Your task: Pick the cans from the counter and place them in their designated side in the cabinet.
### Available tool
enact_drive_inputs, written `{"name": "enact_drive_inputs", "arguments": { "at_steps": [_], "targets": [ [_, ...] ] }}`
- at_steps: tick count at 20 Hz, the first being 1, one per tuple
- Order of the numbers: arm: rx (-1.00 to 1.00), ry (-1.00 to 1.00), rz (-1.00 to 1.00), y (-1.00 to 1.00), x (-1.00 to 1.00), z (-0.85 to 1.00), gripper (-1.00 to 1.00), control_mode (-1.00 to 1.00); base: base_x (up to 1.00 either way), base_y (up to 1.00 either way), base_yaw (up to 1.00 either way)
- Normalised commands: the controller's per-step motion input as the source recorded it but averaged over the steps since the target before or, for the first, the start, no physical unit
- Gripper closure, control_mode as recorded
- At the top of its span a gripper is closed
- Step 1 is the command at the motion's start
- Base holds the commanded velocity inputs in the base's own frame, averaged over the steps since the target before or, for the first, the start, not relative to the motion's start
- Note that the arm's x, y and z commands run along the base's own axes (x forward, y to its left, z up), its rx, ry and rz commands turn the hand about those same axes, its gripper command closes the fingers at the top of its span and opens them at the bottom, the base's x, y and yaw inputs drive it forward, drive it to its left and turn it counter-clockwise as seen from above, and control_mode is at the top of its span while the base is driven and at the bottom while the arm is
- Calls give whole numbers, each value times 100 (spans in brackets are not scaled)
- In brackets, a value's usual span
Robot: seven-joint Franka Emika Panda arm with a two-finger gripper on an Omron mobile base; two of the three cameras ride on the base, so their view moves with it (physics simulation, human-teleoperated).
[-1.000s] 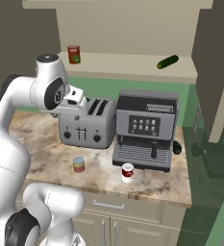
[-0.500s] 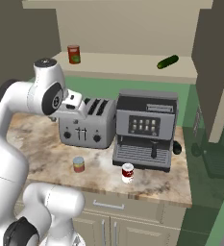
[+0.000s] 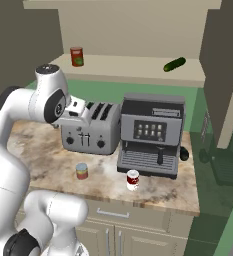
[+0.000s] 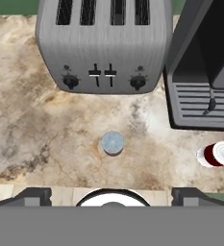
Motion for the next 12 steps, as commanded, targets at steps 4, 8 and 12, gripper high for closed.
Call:
{"name": "enact_drive_inputs", "arguments": {
  "at_steps": [4, 8, 12],
  "targets": [
    [0, -7, 0, 0, -3, -6, -100, -100, 0, 0, 0],
    [0, -5, 0, 0, -4, -7, -100, -100, 0, 0, 0],
    [0, 0, 0, 0, -2, -8, -100, -100, 0, 0, 0]
  ]
}}
